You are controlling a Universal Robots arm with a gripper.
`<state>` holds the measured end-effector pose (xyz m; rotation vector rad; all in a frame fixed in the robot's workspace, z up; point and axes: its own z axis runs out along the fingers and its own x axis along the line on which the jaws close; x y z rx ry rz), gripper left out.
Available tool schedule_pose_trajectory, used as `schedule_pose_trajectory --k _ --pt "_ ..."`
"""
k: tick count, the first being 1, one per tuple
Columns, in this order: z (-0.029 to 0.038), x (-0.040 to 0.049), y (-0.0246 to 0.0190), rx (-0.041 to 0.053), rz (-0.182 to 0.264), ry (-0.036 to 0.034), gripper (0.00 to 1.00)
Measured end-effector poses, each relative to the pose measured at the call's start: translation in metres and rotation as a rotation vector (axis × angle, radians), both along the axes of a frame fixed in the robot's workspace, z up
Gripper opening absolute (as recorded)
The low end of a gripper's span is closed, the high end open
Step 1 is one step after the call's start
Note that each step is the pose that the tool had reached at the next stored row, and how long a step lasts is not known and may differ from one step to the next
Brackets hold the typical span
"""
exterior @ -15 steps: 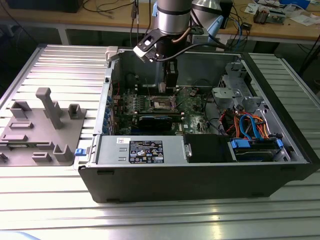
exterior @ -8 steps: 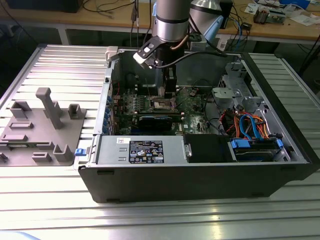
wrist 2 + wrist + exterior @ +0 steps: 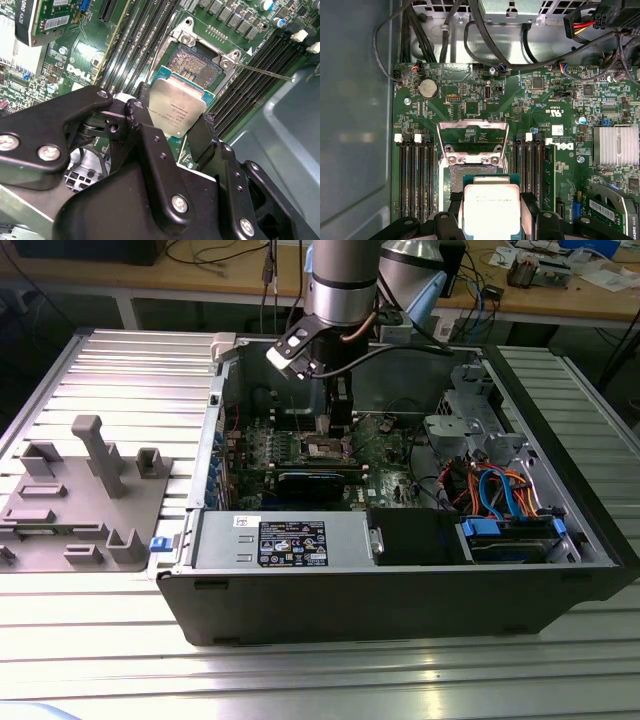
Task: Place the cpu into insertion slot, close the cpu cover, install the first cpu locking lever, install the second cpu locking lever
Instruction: 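Place the cpu into insertion slot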
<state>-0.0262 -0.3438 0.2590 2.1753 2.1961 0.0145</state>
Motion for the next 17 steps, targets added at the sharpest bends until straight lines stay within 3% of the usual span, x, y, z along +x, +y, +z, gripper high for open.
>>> schedule_pose_trajectory --k 4,8,13,17 --pt "-0.0002 0.0 0.0 0.0003 0.0 -0.001 0.54" --pt "-0.0032 -0.0004 0.0001 0.0003 0.0 -0.0143 0.54" --pt "-0.0148 -0.0015 0.0012 0.0003 0.0 -0.016 0.54" --pt "-0.0183 -0.0025 0.0016 0.0043 0.0 -0.0163 0.54"
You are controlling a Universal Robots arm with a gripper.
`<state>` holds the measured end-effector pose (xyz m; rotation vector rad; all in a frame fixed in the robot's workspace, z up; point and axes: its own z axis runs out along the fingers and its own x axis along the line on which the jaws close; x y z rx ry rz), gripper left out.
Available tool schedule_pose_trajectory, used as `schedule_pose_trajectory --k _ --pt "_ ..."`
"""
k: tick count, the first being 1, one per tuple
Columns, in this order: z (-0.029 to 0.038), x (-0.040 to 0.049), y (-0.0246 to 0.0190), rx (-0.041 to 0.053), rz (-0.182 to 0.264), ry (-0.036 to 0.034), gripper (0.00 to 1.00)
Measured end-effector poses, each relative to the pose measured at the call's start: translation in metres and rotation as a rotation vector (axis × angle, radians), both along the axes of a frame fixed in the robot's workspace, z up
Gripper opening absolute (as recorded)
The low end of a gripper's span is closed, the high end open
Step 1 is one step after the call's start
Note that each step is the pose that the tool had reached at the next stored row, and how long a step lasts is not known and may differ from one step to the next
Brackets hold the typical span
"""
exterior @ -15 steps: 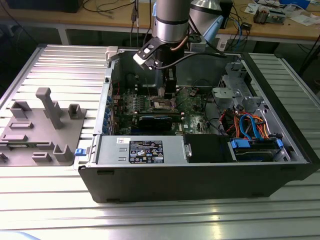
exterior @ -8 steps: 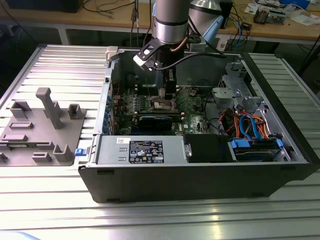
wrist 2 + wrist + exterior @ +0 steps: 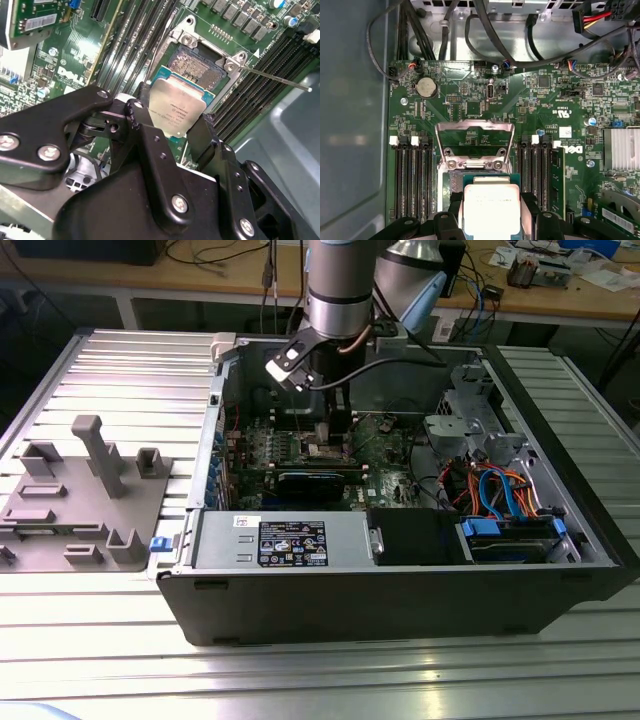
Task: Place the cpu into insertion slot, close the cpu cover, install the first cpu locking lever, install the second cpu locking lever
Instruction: 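Place the cpu into insertion slot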
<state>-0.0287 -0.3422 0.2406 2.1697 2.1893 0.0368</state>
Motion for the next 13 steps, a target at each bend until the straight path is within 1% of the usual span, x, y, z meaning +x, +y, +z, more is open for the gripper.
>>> schedule_pose_trajectory --k 3,4,6,9,10,13 --pt "-0.003 -0.0014 0.0009 0.0008 0.0 -0.0034 0.54" --pt "-0.0045 -0.002 0.0015 0.0009 0.0 -0.0058 0.54" --pt "-0.0067 -0.0031 0.0024 0.0009 0.0 -0.0073 0.54" --pt "-0.0152 -0.006 0.0032 0.0014 0.006 -0.0079 0.54" --pt "-0.0171 -0.0061 0.0033 0.0018 0.007 -0.0078 0.54" --pt "-0.0211 -0.0062 0.006 0.0017 0.005 -0.0078 0.54"
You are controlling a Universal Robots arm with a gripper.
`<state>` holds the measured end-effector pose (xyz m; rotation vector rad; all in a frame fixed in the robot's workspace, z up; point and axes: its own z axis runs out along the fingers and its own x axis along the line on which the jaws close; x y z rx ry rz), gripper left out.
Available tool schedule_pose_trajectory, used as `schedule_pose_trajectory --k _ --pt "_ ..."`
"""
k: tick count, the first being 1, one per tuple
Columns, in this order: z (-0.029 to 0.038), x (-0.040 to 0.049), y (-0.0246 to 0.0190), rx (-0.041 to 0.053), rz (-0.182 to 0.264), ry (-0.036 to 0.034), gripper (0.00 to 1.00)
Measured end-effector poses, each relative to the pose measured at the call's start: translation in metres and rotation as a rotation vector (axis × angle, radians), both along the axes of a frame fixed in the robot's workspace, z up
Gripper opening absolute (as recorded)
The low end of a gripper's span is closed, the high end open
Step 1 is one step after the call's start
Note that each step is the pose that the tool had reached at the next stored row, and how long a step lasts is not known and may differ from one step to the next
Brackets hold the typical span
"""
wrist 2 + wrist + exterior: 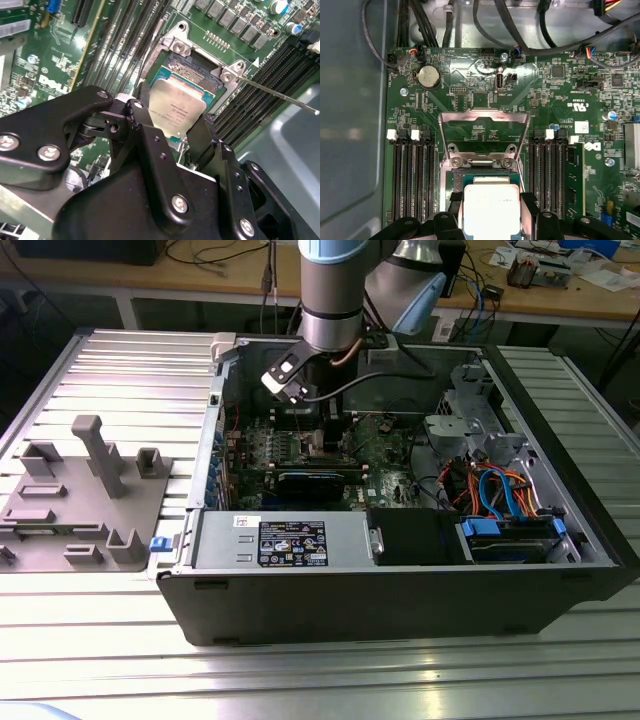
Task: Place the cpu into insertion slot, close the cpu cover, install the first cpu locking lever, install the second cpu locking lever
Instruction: 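Place the cpu into insertion slot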
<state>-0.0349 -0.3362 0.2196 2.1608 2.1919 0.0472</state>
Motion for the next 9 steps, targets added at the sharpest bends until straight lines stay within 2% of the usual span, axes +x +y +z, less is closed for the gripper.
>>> schedule_pose_trajectory --k 2,6,9 --pt "-0.003 0.0 0.0015 0.0003 -0.003 -0.0001 0.54" --pt "-0.0104 -0.0003 0.0016 0.0001 -0.005 0.0 0.54" --pt "-0.013 -0.0021 0.0016 0.0001 -0.011 0.0 0.54"
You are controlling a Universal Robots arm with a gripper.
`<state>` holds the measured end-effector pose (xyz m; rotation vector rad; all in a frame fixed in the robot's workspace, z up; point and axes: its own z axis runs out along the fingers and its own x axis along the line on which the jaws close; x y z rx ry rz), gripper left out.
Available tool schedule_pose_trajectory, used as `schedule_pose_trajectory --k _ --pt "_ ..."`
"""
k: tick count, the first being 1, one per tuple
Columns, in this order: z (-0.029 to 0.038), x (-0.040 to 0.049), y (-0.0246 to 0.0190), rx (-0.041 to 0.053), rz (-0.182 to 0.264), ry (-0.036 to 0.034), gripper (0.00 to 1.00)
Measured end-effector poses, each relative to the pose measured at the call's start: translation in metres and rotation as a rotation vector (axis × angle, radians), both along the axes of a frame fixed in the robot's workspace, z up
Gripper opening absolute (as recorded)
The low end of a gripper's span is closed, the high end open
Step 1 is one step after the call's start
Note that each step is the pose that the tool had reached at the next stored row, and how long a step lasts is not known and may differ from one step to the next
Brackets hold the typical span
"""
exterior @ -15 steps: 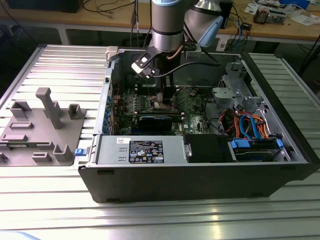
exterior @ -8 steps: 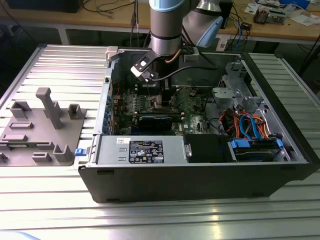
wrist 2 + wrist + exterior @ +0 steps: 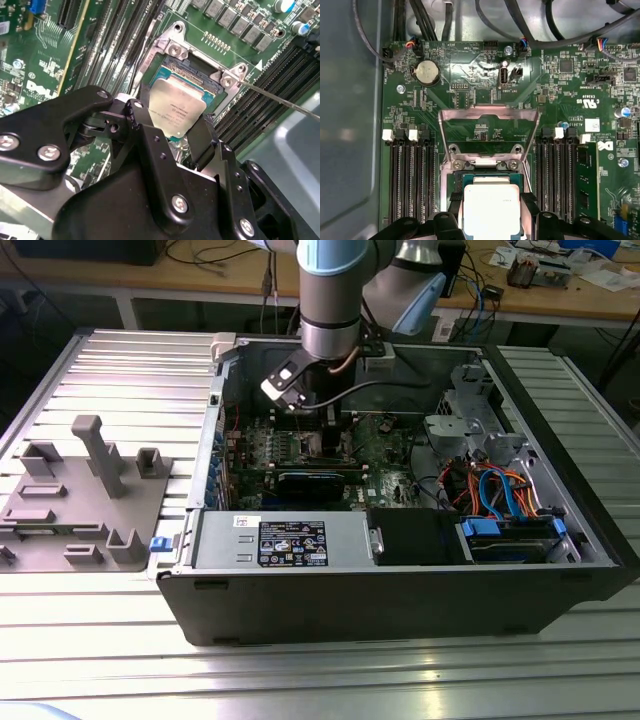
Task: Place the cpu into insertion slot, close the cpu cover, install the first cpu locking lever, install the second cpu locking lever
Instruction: 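Place the cpu into insertion slot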
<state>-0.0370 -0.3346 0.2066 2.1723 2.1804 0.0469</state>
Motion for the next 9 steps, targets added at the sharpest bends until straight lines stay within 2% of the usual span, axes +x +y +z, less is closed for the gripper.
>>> schedule_pose_trajectory --k 9 --pt "-0.0053 -0.0009 0.0015 -0.0004 -0.001 -0.0001 0.54"
